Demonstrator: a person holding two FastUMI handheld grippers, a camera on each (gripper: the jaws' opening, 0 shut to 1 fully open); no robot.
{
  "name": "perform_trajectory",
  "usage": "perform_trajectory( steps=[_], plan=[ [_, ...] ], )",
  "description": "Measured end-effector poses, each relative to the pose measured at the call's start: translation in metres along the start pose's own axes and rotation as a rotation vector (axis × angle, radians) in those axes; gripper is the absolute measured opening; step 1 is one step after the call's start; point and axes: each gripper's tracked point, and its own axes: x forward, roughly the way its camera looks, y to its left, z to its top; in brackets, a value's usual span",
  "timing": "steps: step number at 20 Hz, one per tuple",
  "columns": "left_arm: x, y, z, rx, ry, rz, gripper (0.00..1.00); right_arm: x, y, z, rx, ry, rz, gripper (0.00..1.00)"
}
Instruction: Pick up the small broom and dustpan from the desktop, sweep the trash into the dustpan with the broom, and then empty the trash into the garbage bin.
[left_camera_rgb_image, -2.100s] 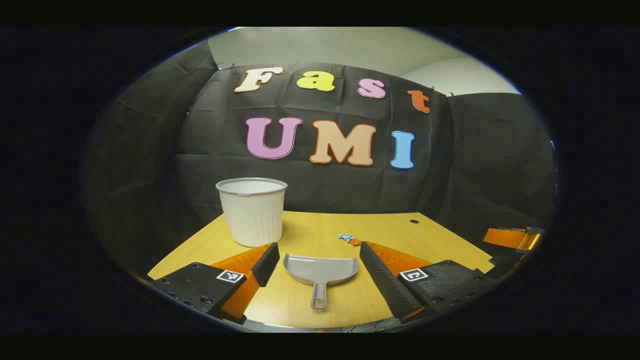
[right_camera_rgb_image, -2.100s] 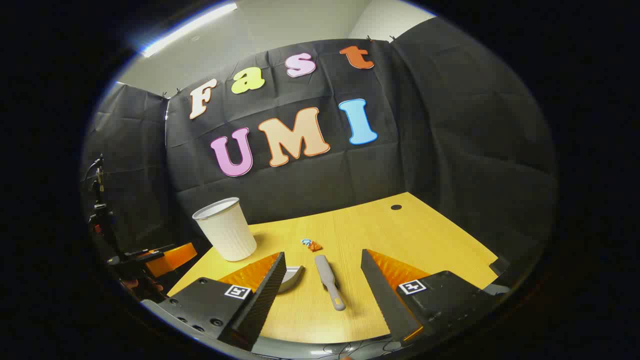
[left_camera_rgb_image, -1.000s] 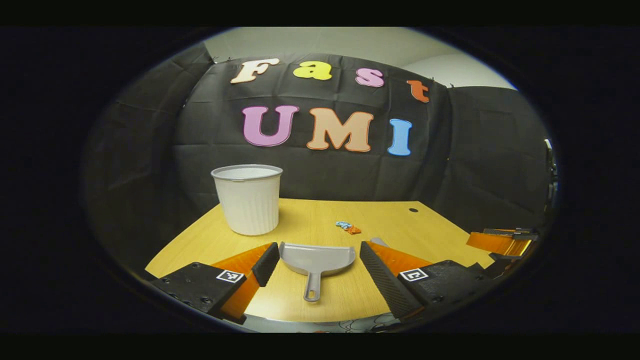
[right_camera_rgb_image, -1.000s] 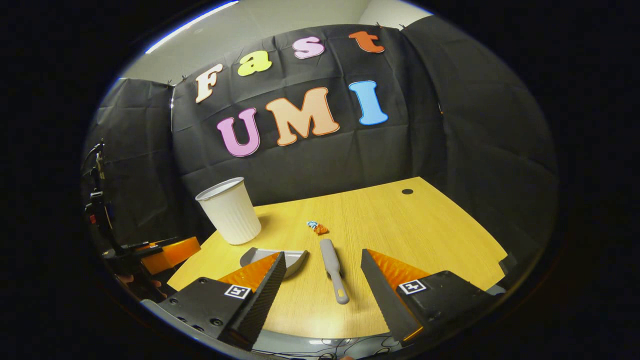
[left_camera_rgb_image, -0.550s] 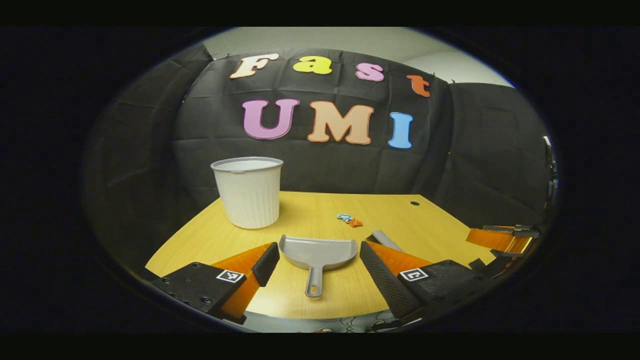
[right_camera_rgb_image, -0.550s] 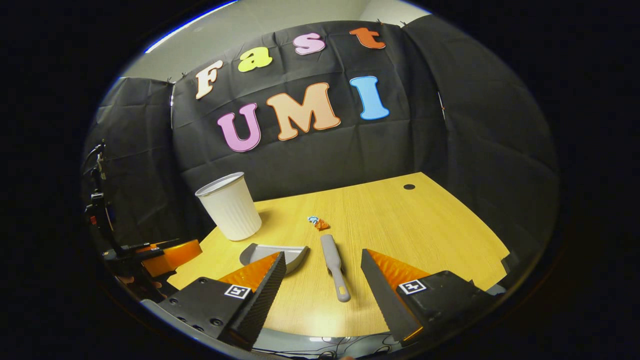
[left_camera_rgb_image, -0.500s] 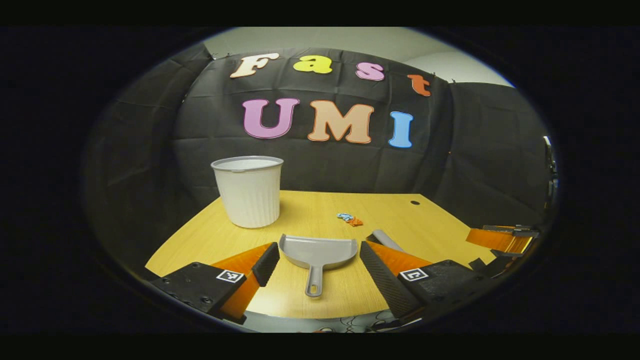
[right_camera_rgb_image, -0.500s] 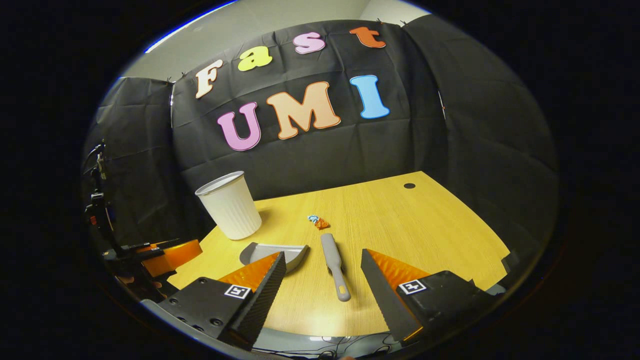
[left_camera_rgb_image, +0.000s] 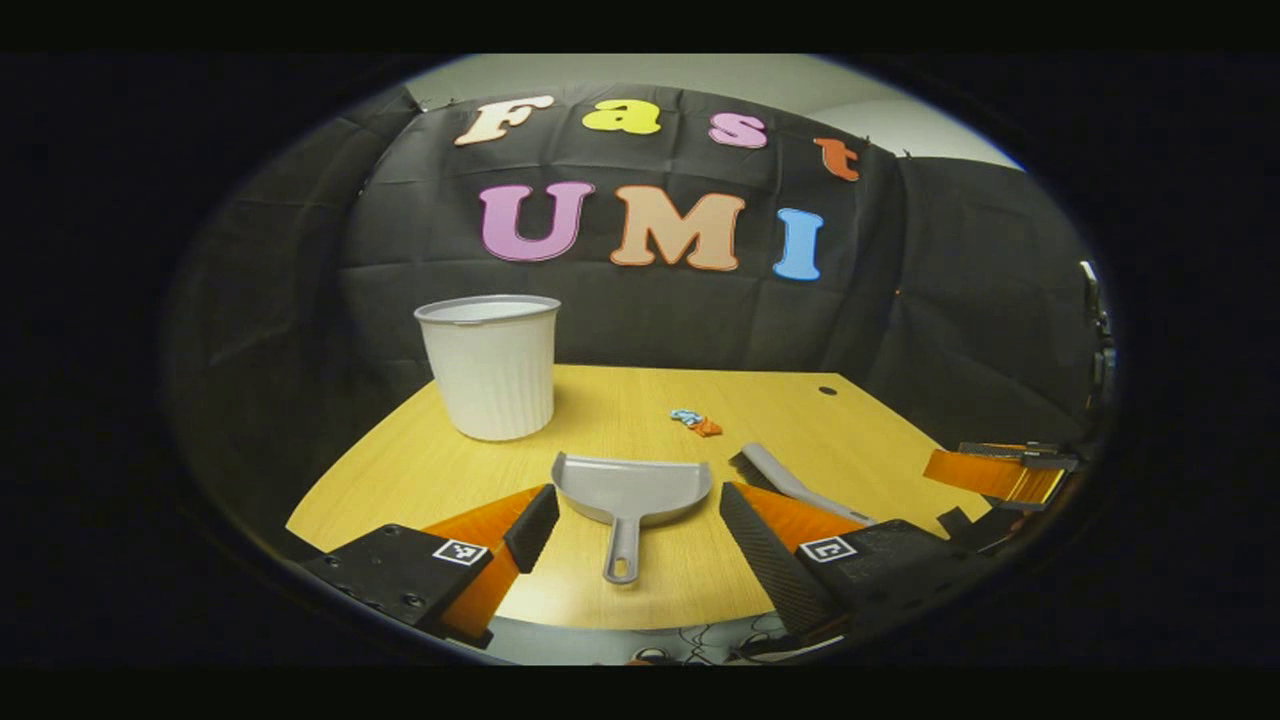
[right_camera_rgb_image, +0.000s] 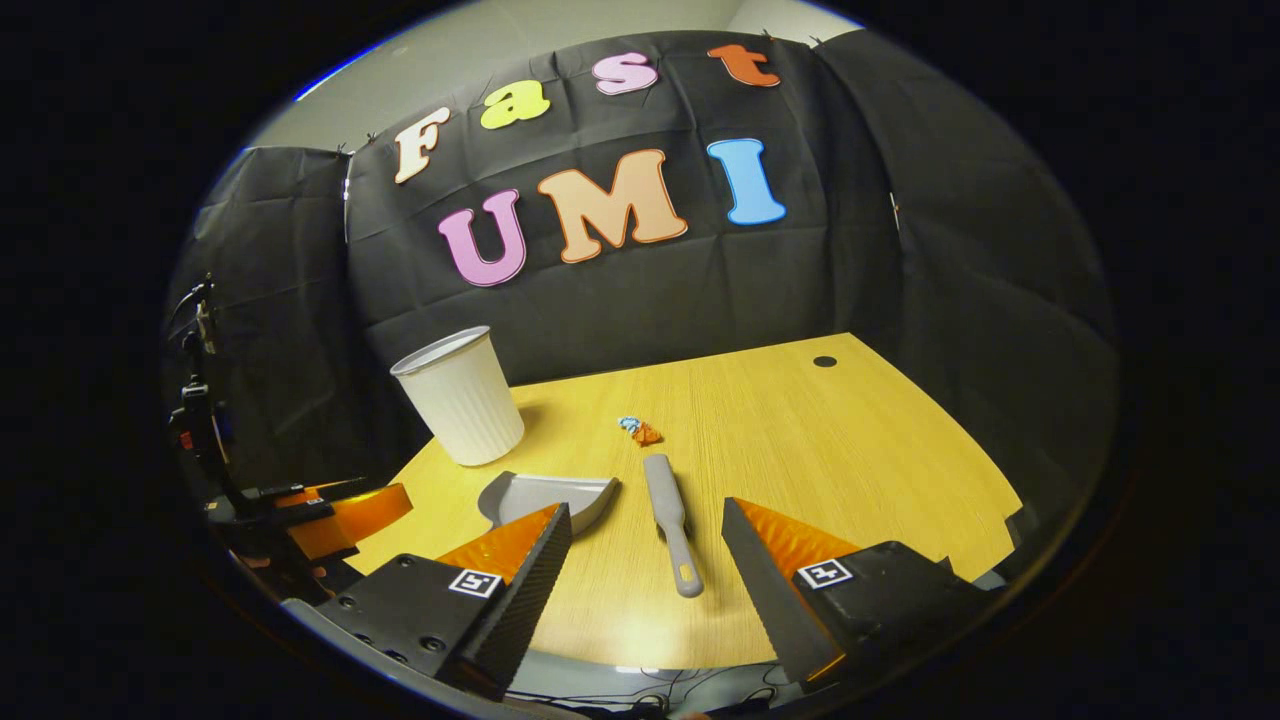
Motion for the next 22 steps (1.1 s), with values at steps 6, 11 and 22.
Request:
perform_trajectory(
  steps=[6,11,22],
  plan=[
    [0.01,0.003,-0.011,0.014,0.042,0.005,0.97,0.012,0.0,-0.009,-0.025,0.046,0.004,0.91],
    [0.026,0.004,-0.02,0.048,0.087,0.001,1.0,0.034,-0.005,-0.018,-0.054,0.11,0.007,0.91],
    [0.087,0.005,-0.095,0.074,0.346,-0.023,0.98,0.127,-0.025,-0.096,-0.076,0.393,0.004,0.91]
  ],
)
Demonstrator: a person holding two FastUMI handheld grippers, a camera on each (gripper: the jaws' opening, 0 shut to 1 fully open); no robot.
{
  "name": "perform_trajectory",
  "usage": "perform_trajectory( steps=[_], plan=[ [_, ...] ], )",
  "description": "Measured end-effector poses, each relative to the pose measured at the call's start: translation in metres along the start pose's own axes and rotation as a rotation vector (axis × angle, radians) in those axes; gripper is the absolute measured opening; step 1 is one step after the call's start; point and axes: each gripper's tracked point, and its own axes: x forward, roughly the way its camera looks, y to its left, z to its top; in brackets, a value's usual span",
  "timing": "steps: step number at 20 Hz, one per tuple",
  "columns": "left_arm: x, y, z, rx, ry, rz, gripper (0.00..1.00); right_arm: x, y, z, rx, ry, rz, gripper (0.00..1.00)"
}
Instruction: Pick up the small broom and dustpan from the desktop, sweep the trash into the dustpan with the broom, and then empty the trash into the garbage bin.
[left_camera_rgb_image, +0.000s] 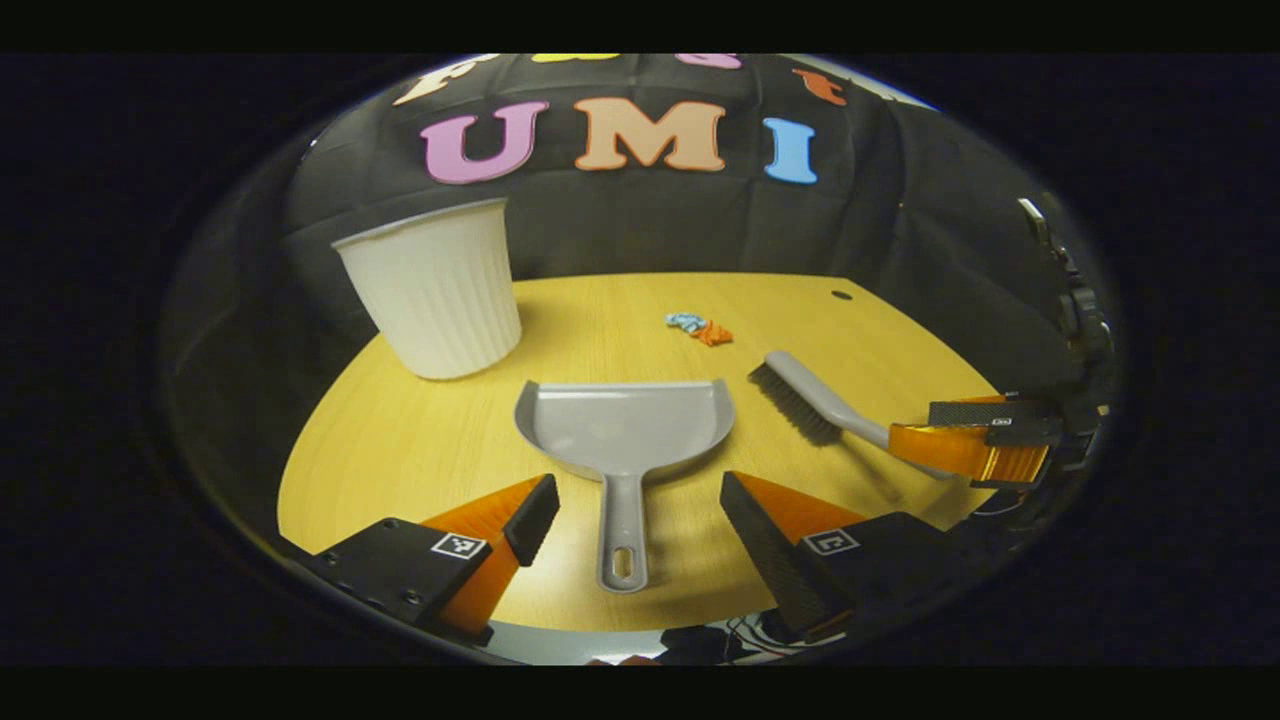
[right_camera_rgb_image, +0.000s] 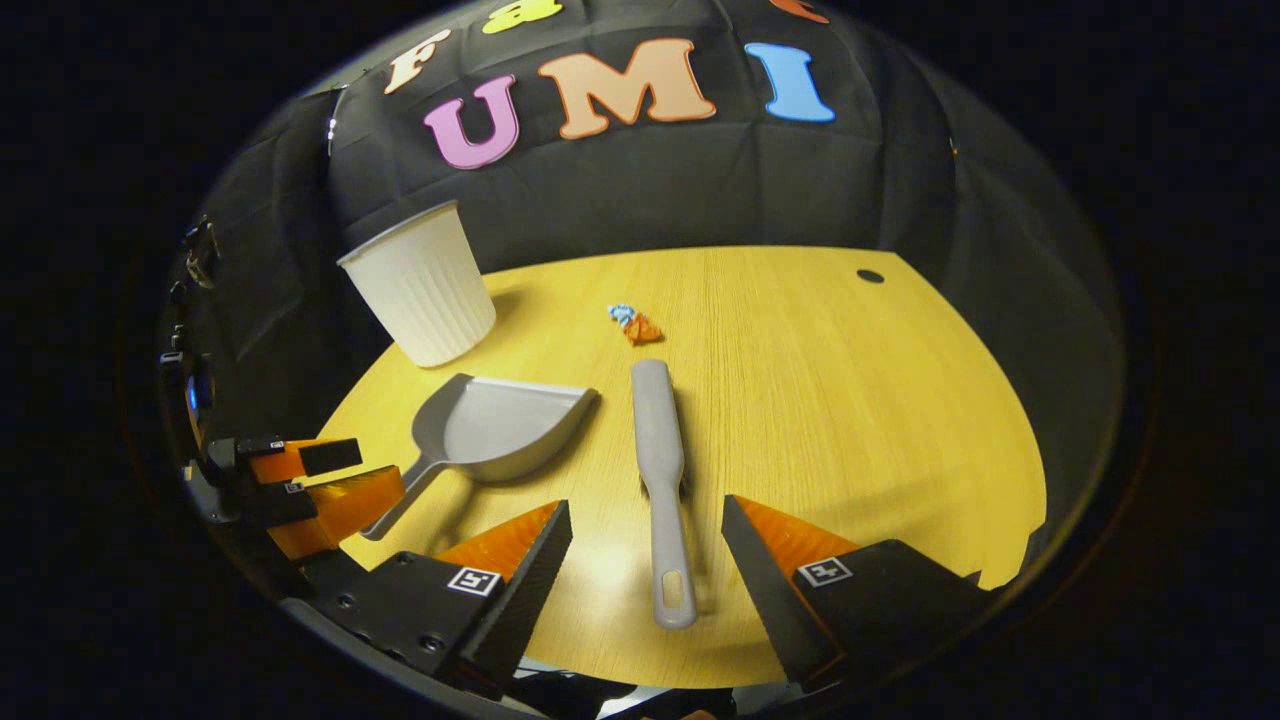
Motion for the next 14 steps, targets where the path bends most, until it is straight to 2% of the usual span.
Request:
perform_trajectory(
  steps=[1,5,6,7,10,11,12,13,14],
  plan=[
    [0.003,0.002,-0.001,-0.009,0.017,0.001,1.0,0.008,-0.002,-0.004,0.002,0.029,-0.004,0.91],
    [0.027,0.012,-0.019,0.009,0.138,0.026,0.98,0.035,-0.008,-0.014,0.002,0.136,-0.02,0.92],
    [0.034,0.013,-0.025,0.01,0.17,0.03,0.99,0.042,-0.011,-0.019,0.0,0.164,-0.024,0.86],
    [0.039,0.015,-0.028,0.008,0.194,0.032,0.99,0.046,-0.014,-0.022,-0.003,0.182,-0.032,0.92],
    [0.045,0.021,-0.039,0.001,0.252,0.035,0.98,0.057,-0.022,-0.03,-0.016,0.225,-0.056,0.9],
    [0.048,0.022,-0.042,-0.006,0.272,0.034,0.98,0.06,-0.021,-0.031,-0.014,0.237,-0.052,0.88],
    [0.051,0.024,-0.045,-0.013,0.286,0.035,0.94,0.062,-0.022,-0.033,-0.012,0.245,-0.055,0.77],
    [0.054,0.024,-0.048,-0.02,0.298,0.036,0.9,0.065,-0.022,-0.033,-0.009,0.251,-0.055,0.72],
    [0.054,0.025,-0.051,-0.024,0.31,0.04,0.81,0.068,-0.023,-0.034,-0.005,0.259,-0.056,0.62]
  ],
)
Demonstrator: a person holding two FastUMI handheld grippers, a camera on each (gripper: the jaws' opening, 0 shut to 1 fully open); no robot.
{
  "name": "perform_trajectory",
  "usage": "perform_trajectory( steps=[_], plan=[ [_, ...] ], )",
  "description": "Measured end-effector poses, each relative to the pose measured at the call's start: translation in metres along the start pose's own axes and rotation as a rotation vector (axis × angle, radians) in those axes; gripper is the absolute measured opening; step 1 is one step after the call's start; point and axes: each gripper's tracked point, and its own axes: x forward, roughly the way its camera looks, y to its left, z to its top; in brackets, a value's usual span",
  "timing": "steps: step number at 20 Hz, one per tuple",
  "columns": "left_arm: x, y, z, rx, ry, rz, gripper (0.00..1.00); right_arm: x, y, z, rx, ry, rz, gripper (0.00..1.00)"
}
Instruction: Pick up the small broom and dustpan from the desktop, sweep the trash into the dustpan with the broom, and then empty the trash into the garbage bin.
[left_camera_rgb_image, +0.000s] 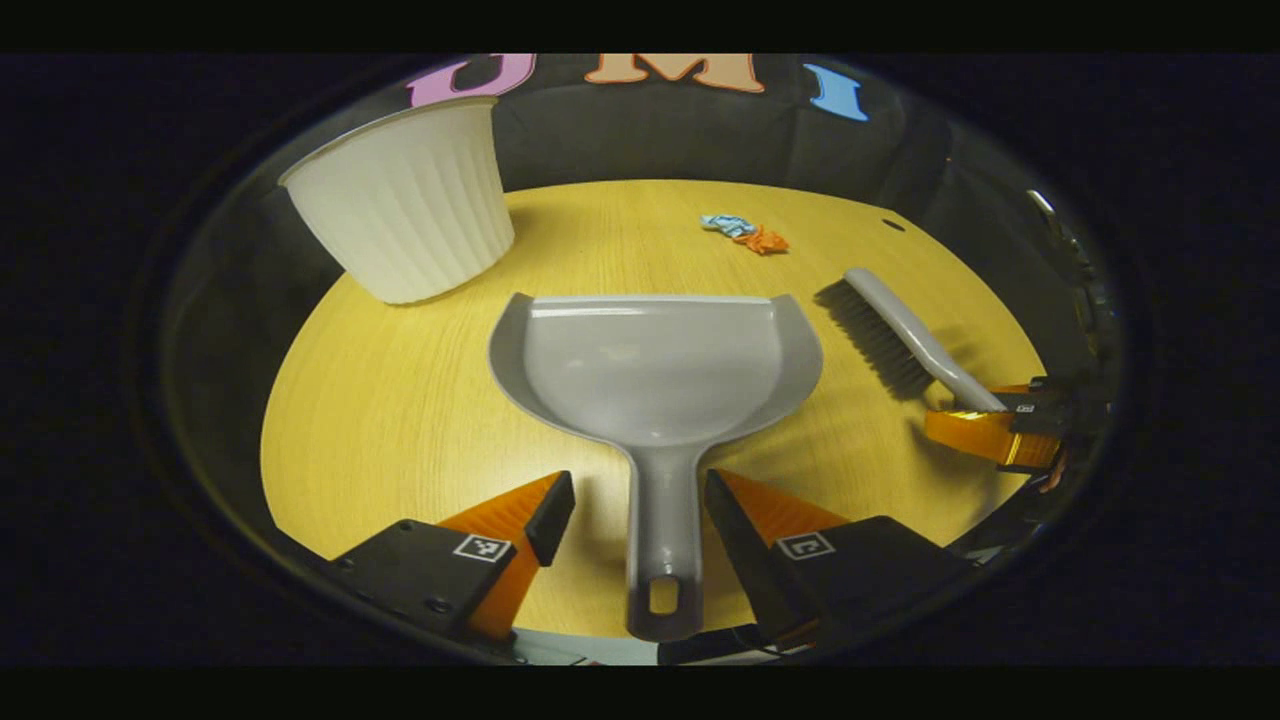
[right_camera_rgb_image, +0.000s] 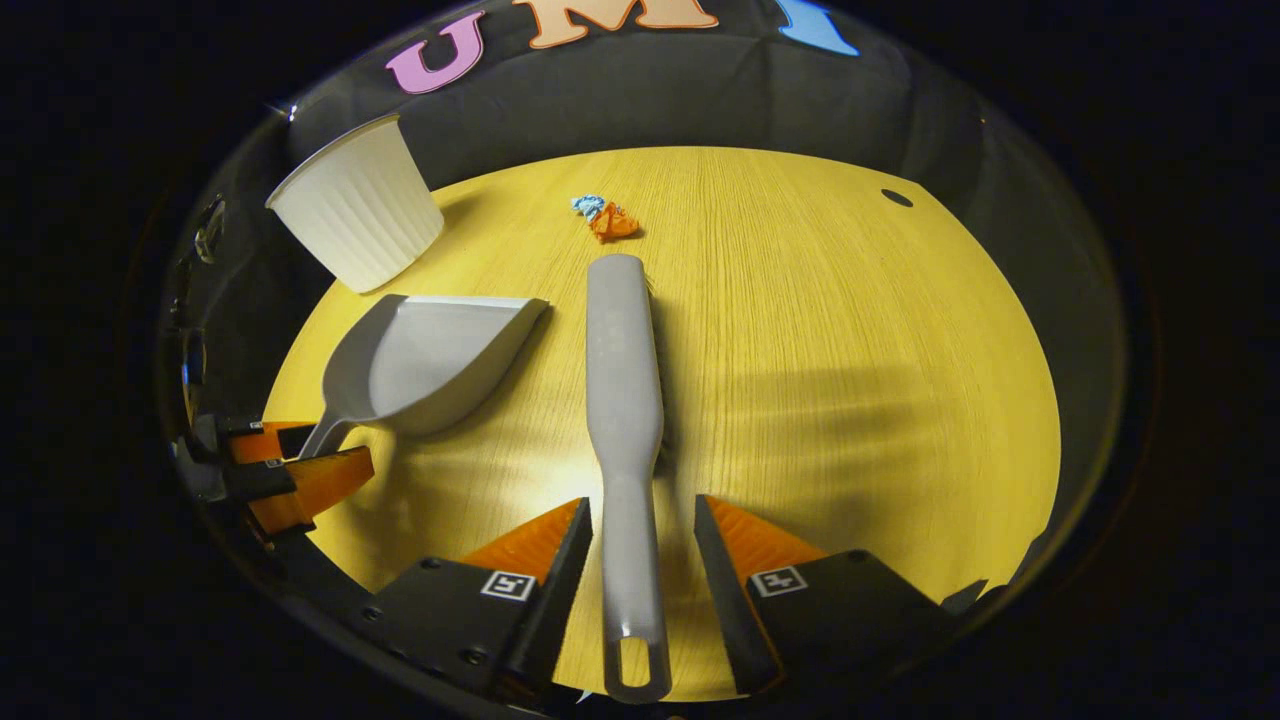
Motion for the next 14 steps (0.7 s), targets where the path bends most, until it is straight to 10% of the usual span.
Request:
perform_trajectory(
  steps=[4,14],
  plan=[
    [0.004,0.002,-0.012,0.017,0.042,0.006,0.36,0.0,0.004,-0.001,0.011,0.023,0.014,0.26],
    [0.003,0.002,-0.009,0.09,0.051,-0.054,0.26,0.0,0.005,0.006,-0.039,0.015,0.041,0.22]
  ],
)
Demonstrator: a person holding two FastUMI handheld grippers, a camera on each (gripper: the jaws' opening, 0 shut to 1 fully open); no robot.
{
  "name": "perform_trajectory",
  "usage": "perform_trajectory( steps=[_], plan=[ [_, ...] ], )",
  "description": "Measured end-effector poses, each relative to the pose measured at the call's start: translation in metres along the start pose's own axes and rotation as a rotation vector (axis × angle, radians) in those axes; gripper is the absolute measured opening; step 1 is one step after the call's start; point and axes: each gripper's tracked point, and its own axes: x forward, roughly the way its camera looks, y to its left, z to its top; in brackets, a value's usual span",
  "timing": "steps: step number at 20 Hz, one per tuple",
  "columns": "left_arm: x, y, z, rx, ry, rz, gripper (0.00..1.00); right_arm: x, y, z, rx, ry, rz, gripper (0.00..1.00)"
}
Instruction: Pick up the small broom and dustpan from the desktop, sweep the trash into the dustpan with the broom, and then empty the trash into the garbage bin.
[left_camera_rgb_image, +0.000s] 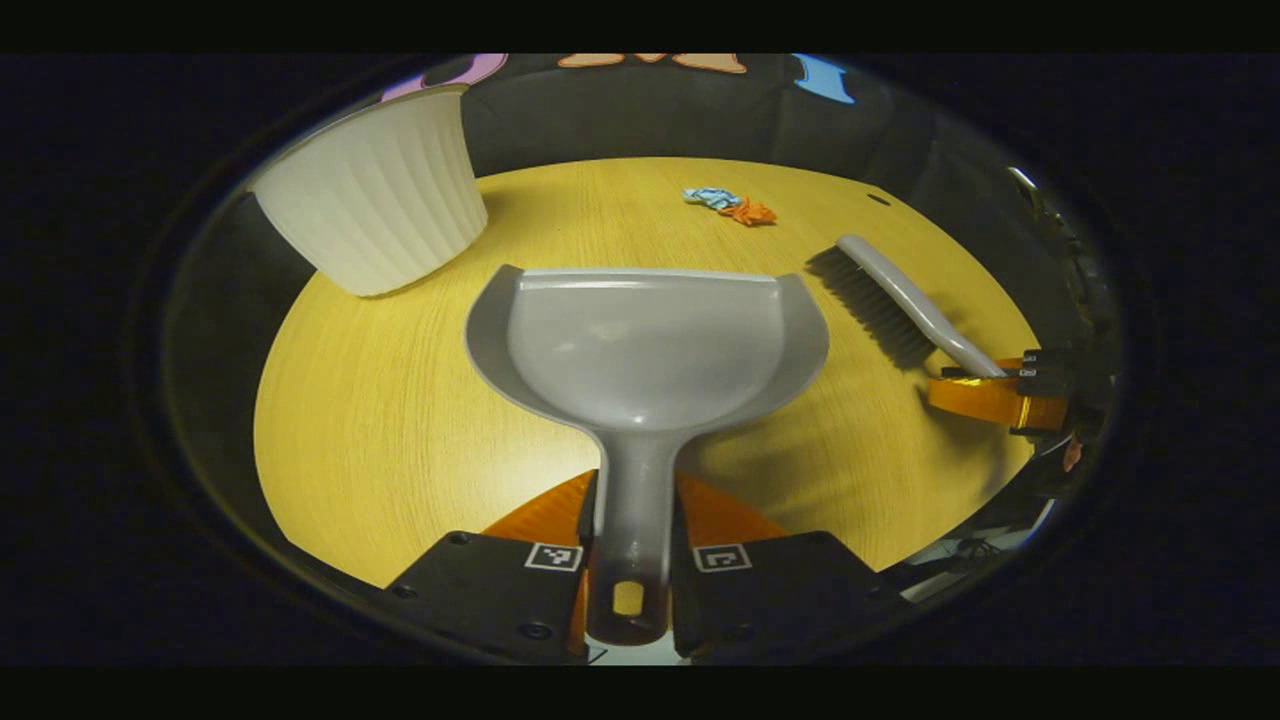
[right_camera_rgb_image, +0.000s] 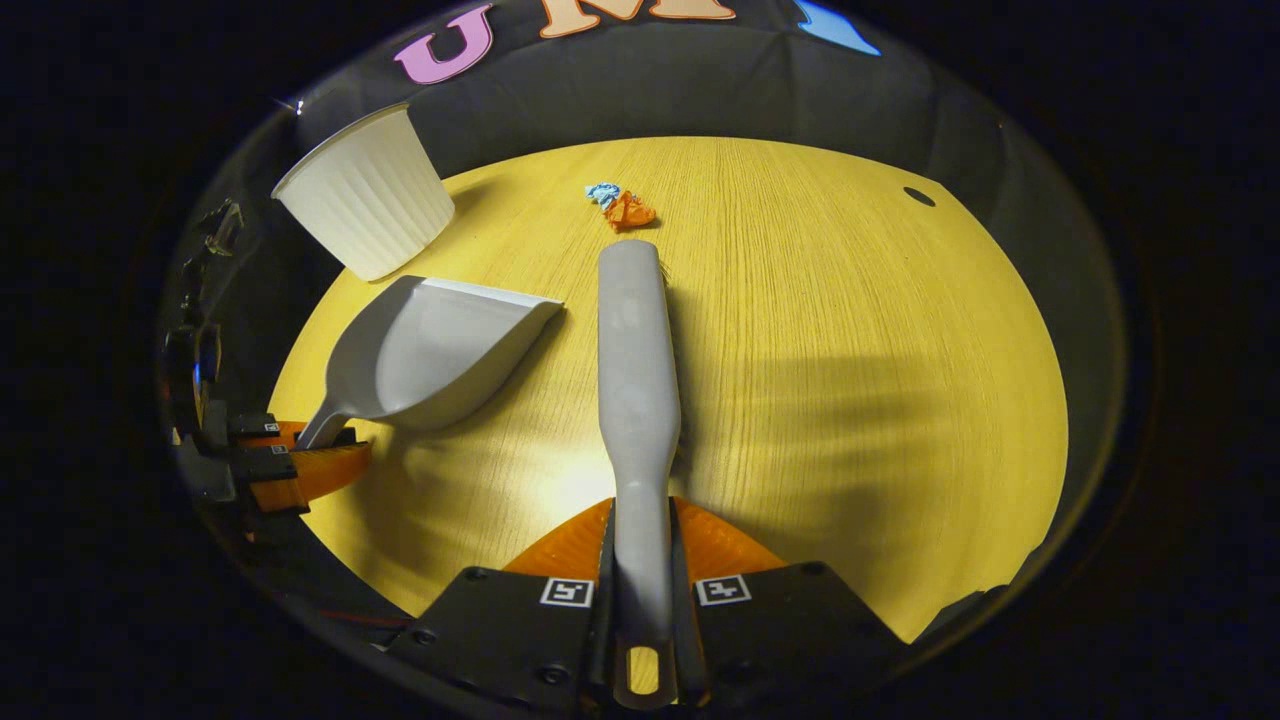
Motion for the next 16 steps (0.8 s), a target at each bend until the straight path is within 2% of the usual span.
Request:
perform_trajectory(
  steps=[5,6,7,8,10,16],
  plan=[
    [-0.002,0.014,0.016,0.092,-0.04,-0.026,0.25,-0.023,-0.02,0.033,0.002,-0.07,-0.025,0.22],
    [-0.002,0.017,0.02,0.113,-0.043,-0.039,0.25,-0.025,-0.026,0.045,0.008,-0.091,-0.036,0.17],
    [-0.001,0.019,0.024,0.141,-0.039,-0.05,0.24,-0.03,-0.031,0.054,0.013,-0.107,-0.048,0.17],
    [0.002,0.023,0.028,0.171,-0.04,-0.058,0.26,-0.031,-0.037,0.063,0.011,-0.117,-0.061,0.22],
    [0.007,0.028,0.04,0.236,-0.047,-0.063,0.22,-0.035,-0.05,0.085,-0.015,-0.142,-0.092,0.21],
    [0.011,0.029,0.063,0.314,-0.031,-0.057,0.25,-0.015,-0.07,0.158,-0.144,-0.17,-0.108,0.21]
  ],
)
